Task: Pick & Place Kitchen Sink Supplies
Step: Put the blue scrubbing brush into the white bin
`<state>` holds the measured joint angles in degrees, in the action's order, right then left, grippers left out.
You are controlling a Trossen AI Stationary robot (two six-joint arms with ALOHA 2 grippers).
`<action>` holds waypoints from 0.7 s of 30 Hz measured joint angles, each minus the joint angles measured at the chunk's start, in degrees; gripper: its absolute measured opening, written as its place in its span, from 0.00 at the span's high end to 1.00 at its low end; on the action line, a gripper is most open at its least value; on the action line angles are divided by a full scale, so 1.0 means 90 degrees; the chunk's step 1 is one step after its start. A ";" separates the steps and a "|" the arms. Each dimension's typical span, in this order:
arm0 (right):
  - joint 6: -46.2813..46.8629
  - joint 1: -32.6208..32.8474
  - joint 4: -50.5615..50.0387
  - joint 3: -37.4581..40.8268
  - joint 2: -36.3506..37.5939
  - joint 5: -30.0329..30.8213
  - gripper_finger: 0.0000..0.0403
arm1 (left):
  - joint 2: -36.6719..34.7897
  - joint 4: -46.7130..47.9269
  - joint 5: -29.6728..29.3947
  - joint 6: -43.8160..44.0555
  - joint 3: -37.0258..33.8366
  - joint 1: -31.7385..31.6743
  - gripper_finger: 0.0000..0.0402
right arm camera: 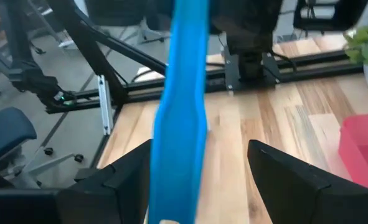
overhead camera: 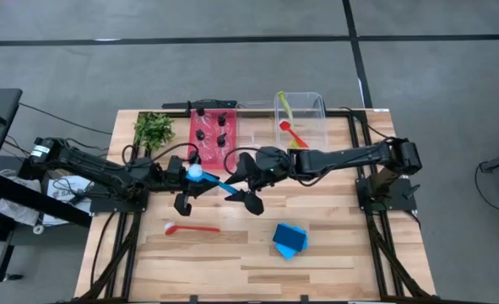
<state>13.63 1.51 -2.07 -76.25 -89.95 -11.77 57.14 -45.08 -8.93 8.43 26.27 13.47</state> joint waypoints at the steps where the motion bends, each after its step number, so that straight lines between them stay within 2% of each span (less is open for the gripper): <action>1: 0.0000 -0.0009 0.0052 -0.0002 0.0000 0.0000 0.39 | 0.0000 -0.0015 0.0001 0.0002 0.0001 0.0000 0.84; 14: -0.0001 -0.0014 0.0442 -0.0002 0.0012 -0.0022 0.40 | 0.0000 0.0008 0.0002 0.0000 0.0001 0.0002 0.84; 17: -0.0002 -0.0014 0.0432 -0.0002 0.0012 -0.0022 0.45 | 0.0000 0.0008 0.0002 0.0000 0.0001 0.0002 0.84; 21: -0.0002 -0.0014 0.0428 -0.0002 0.0012 -0.0024 0.57 | 0.0000 0.0007 -0.0007 0.0000 0.0001 0.0002 0.84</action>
<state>13.61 1.39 1.78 -76.27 -89.84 -11.99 57.14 -45.01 -8.99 8.42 26.28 13.50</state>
